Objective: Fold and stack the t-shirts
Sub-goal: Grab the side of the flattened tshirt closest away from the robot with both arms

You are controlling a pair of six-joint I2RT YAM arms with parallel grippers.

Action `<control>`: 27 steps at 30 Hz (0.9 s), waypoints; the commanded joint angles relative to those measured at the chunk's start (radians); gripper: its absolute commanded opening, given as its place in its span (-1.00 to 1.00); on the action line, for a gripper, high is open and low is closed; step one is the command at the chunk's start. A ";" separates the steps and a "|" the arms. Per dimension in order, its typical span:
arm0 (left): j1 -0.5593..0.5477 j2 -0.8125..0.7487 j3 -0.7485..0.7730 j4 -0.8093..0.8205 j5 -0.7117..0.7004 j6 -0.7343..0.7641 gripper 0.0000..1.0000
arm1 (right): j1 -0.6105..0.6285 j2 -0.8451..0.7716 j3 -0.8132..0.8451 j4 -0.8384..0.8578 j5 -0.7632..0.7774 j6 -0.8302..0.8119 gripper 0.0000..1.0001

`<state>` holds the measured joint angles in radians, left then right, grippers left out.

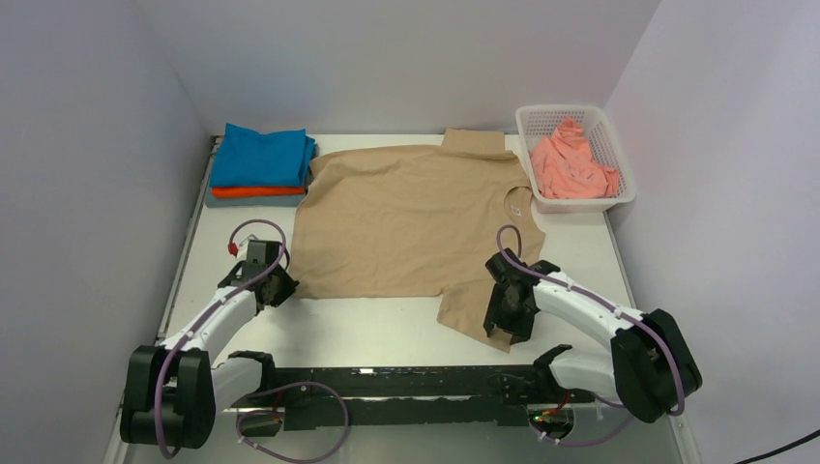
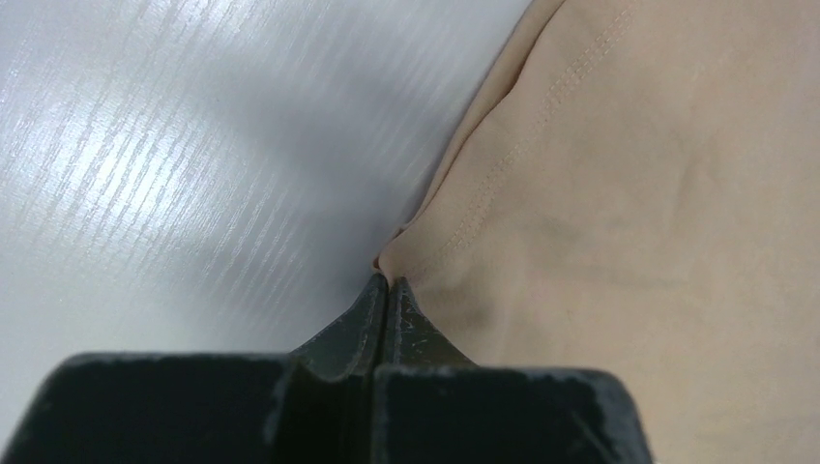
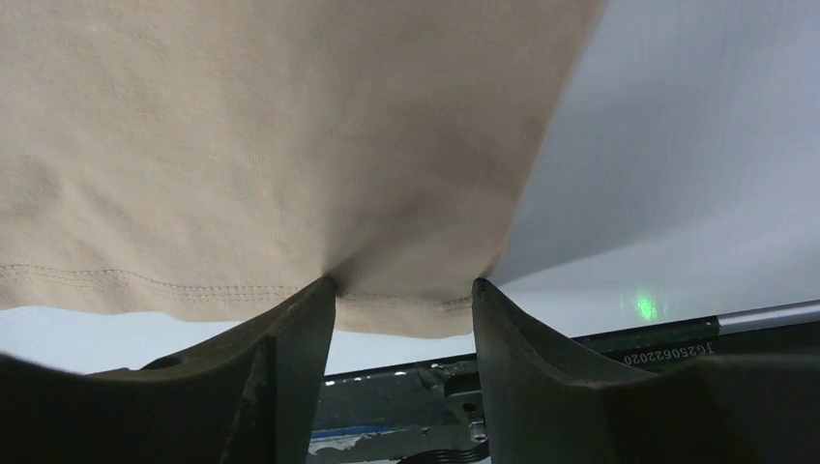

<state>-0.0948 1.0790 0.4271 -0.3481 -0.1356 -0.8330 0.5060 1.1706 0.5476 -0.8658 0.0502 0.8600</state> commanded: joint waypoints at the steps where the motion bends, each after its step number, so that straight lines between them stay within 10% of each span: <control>1: 0.000 -0.003 0.007 -0.033 0.003 0.004 -1.00 | 0.005 0.057 -0.009 0.094 -0.028 0.021 0.11; 10: 0.000 -0.052 0.023 -0.090 0.036 -0.007 -1.00 | 0.003 0.064 0.062 0.034 0.001 -0.043 -0.76; 27: -0.038 -0.454 0.039 -0.584 0.008 -0.177 -1.00 | 0.007 -0.251 0.174 -0.428 -0.131 -0.076 -0.98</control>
<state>-0.0994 0.6849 0.4641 -0.8070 -0.1104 -0.9455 0.5076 0.9882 0.7040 -1.1736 -0.0113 0.7849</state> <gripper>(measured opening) 0.013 0.043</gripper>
